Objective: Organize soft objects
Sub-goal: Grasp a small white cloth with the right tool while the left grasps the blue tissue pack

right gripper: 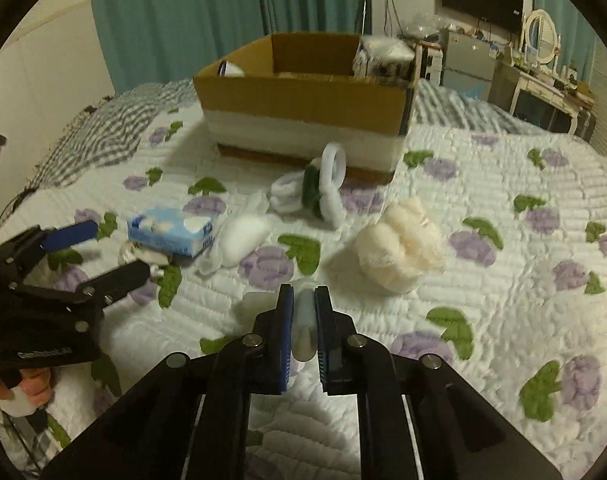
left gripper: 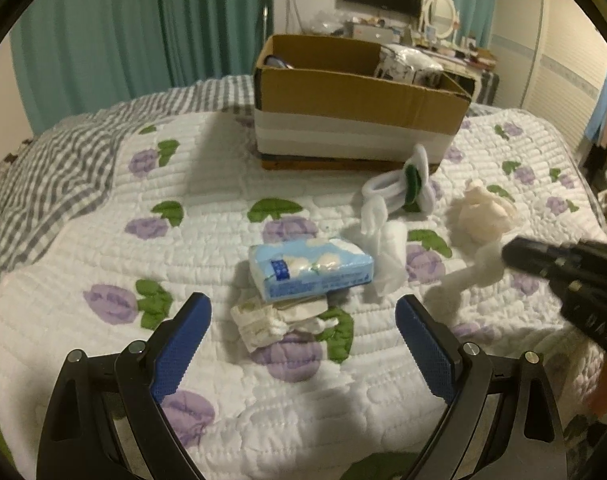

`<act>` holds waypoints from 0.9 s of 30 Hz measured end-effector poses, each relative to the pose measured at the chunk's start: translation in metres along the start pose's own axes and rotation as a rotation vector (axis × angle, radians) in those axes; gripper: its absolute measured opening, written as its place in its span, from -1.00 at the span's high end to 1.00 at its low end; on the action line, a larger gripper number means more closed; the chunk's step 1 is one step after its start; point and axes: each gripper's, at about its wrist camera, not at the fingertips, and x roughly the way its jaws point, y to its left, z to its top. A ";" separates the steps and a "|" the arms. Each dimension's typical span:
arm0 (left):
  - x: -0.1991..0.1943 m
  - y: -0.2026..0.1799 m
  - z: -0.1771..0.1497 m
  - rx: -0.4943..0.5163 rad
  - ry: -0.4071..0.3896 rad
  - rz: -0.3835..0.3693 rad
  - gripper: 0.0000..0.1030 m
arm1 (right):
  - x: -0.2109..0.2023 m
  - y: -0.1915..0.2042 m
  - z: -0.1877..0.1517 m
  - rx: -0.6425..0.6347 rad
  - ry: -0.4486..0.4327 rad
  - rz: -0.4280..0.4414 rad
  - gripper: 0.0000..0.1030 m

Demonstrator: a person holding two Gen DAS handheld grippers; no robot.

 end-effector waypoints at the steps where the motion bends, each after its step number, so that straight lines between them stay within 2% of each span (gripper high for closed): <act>1: 0.001 -0.001 0.002 0.002 0.001 -0.002 -0.84 | -0.003 -0.001 0.004 0.001 -0.014 -0.001 0.83; 7: 0.017 -0.010 0.013 0.013 0.023 -0.022 -0.84 | -0.015 -0.013 0.026 0.017 -0.075 -0.007 0.83; 15: 0.048 -0.006 0.023 -0.027 0.060 -0.008 -0.81 | -0.007 -0.022 0.028 0.027 -0.069 0.003 0.83; 16: 0.051 -0.005 0.022 -0.027 0.067 -0.008 -0.78 | -0.006 -0.023 0.028 0.030 -0.070 0.003 0.83; 18: 0.056 -0.005 0.021 -0.026 0.079 -0.005 -0.56 | -0.005 -0.024 0.027 0.030 -0.069 0.005 0.83; 20: 0.057 -0.006 0.019 -0.018 0.083 -0.006 -0.56 | -0.005 -0.024 0.027 0.029 -0.071 0.004 0.83; 27: 0.033 -0.009 0.019 0.003 0.018 -0.025 -0.54 | -0.012 -0.023 0.025 0.036 -0.077 0.005 0.83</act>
